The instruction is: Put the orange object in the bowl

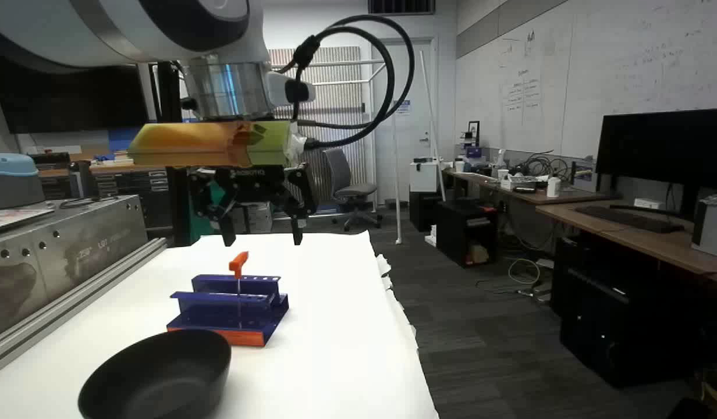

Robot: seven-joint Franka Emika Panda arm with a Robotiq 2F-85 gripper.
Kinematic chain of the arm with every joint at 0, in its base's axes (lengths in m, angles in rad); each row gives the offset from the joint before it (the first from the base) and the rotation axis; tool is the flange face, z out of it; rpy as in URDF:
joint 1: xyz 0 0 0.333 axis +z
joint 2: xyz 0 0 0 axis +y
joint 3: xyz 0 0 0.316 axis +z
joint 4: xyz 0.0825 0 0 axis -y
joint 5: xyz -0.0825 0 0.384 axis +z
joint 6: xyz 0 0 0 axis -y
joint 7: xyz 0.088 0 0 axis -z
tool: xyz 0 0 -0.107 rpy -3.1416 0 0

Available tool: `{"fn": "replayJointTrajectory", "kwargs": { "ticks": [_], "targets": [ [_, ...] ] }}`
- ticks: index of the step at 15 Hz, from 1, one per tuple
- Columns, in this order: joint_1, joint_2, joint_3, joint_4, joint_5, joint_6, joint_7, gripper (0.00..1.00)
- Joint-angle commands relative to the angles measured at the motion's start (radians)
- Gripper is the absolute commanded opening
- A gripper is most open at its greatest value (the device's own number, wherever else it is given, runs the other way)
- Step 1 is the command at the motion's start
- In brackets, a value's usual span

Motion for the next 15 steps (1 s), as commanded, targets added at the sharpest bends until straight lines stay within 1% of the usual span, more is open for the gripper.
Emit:
{"fn": "replayJointTrajectory", "kwargs": {
  "ticks": [1,5,9,12,15],
  "targets": [
    [-0.005,0.000,0.005,0.007,0.002,-0.002,-0.001,1.00],
    [-0.005,-0.002,0.005,0.019,0.002,-0.003,-0.001,1.00],
    [0.038,0.176,0.029,0.212,0.075,-0.107,0.018,1.00],
    [0.062,0.333,0.057,0.377,0.133,-0.180,0.000,1.00],
    [0.066,0.495,0.091,0.539,0.125,-0.272,0.017,1.00]
  ]
}}
